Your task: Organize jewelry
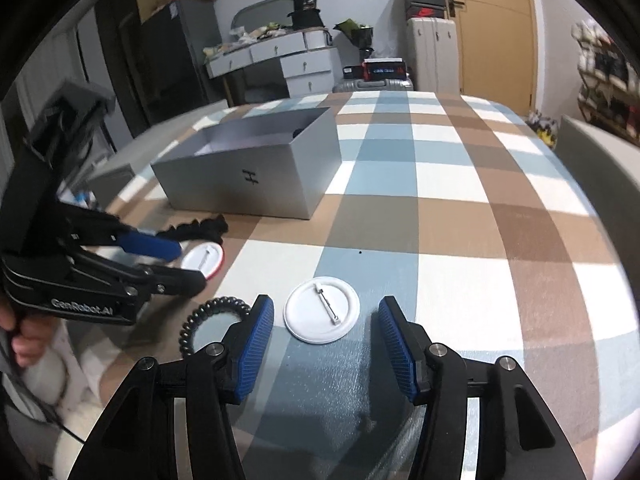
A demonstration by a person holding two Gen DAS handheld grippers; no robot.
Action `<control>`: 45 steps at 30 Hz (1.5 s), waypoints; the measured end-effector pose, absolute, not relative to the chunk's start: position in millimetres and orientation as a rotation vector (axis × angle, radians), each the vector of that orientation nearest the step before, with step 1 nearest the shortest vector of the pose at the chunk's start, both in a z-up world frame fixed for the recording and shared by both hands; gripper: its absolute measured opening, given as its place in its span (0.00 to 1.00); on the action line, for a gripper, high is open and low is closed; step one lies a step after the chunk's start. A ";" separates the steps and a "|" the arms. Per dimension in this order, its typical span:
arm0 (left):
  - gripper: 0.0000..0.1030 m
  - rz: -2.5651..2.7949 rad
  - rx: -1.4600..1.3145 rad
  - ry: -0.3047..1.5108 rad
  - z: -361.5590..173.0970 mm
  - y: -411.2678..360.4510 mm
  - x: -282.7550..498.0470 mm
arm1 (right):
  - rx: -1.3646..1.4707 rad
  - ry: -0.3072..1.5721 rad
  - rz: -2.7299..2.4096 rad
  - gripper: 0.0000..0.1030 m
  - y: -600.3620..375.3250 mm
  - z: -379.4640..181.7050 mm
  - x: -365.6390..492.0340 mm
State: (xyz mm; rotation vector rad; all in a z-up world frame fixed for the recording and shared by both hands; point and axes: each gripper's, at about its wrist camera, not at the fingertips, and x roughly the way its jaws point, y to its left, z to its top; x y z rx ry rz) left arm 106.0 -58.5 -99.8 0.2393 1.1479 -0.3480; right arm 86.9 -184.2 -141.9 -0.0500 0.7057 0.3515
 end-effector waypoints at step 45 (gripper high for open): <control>0.36 -0.397 0.044 0.957 -68.4 -5.8 81.8 | -0.104 0.758 0.304 0.54 -182.6 -137.9 107.1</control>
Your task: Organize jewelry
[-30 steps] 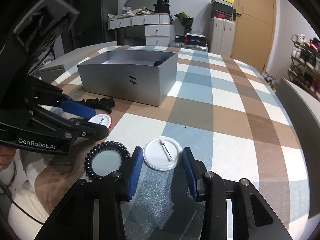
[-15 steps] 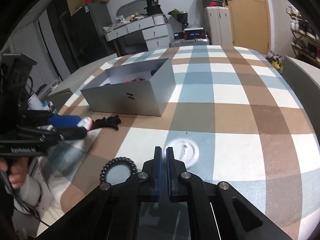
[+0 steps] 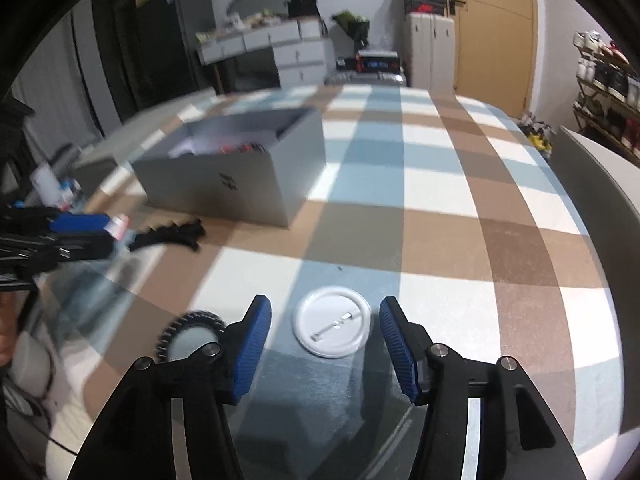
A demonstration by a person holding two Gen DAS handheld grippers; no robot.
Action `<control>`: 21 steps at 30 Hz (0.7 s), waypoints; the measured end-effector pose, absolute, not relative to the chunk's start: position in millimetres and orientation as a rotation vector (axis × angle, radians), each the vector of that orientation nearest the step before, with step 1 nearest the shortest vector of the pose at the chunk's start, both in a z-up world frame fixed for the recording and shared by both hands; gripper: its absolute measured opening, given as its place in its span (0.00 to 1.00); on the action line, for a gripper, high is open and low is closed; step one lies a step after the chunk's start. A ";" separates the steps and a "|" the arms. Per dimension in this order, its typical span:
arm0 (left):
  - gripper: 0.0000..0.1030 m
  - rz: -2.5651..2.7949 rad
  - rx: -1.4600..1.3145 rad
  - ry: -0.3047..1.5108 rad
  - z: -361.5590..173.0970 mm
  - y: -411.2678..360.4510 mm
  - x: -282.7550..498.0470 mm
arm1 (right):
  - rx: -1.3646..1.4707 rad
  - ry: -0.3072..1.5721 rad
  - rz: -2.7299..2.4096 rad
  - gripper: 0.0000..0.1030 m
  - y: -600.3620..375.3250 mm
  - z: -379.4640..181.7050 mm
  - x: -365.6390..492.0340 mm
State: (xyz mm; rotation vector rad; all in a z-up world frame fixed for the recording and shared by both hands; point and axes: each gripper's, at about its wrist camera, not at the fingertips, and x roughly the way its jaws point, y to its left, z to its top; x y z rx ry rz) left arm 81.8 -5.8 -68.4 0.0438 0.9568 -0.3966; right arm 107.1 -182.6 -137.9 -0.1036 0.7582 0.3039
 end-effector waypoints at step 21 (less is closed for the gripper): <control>0.36 -0.388 -0.013 0.876 -44.5 15.5 91.7 | -0.029 0.621 0.410 0.40 -175.9 -101.4 95.4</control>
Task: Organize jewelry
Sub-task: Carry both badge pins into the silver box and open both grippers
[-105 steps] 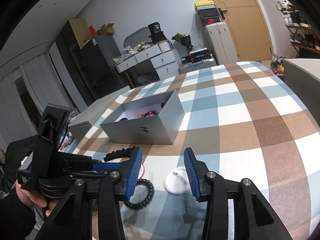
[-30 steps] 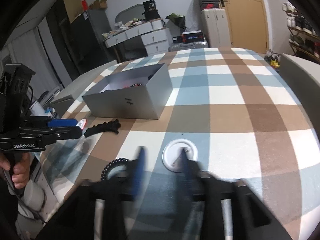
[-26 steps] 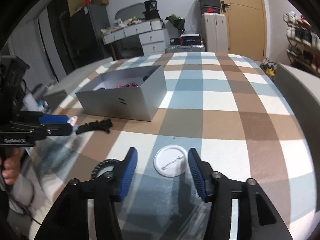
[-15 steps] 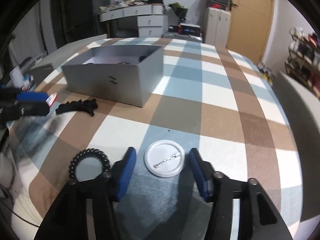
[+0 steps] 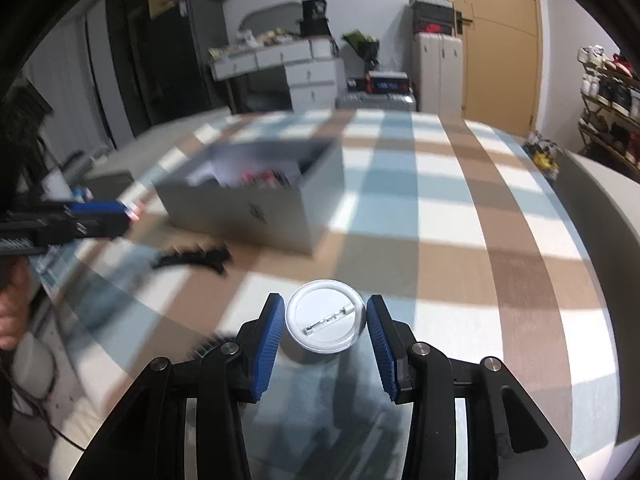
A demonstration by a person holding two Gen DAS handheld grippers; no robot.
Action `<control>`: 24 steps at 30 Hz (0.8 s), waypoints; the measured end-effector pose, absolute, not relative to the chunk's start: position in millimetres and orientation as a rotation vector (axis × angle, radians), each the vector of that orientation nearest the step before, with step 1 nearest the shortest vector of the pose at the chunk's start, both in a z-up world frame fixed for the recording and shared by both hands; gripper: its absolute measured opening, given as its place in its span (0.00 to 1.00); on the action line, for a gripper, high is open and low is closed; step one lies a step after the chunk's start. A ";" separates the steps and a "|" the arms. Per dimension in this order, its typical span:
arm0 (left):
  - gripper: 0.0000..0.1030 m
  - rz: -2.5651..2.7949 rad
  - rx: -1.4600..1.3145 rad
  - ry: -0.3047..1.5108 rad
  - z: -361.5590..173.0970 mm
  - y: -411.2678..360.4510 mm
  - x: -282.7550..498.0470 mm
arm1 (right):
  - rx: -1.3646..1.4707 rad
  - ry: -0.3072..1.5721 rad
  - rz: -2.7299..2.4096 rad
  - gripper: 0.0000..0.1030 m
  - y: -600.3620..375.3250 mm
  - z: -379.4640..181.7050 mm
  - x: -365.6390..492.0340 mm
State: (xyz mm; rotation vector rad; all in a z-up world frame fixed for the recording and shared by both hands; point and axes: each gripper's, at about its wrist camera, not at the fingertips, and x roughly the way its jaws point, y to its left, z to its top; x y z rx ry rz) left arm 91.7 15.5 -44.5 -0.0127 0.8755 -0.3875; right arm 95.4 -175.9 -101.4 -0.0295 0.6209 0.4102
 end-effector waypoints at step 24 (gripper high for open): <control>0.36 -0.353 -0.035 0.905 -54.6 4.5 180.4 | 0.127 0.647 0.616 0.40 -131.3 -72.7 216.8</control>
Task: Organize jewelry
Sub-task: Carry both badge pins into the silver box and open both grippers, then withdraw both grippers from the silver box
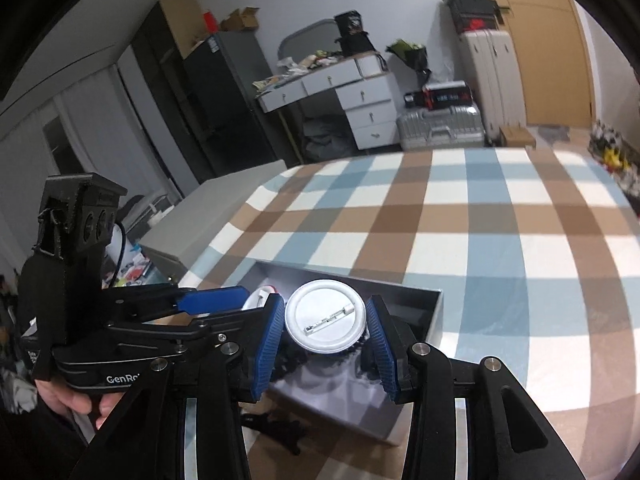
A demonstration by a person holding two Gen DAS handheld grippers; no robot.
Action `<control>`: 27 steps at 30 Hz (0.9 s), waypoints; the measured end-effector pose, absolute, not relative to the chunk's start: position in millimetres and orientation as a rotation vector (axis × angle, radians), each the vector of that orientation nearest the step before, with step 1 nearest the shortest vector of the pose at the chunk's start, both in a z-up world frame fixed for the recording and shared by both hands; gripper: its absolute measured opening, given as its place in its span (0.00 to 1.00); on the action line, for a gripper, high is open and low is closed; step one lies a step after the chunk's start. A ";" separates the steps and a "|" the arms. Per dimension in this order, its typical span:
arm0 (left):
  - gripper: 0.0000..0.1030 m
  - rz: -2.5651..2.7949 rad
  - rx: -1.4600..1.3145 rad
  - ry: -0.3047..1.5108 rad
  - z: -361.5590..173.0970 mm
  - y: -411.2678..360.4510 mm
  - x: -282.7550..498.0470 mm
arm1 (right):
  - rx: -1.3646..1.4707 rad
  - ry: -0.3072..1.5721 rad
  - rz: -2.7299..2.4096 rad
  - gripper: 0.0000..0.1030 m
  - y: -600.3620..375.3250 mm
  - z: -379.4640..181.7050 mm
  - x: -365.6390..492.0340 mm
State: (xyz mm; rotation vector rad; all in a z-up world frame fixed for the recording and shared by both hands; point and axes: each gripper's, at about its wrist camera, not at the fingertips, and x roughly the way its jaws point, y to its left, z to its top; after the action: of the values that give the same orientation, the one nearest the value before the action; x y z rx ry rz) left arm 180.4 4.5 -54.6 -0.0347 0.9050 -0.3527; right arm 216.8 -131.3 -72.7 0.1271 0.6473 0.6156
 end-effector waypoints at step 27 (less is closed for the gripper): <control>0.78 -0.309 -0.125 0.746 -31.6 34.9 119.8 | 0.062 0.429 0.540 0.94 -160.2 -40.2 107.1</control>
State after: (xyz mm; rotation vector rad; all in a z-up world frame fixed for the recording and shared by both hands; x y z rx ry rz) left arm 119.8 34.9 -31.6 -0.1247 0.7458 -0.3093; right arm 107.1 -160.2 -40.2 0.0616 0.4288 0.5401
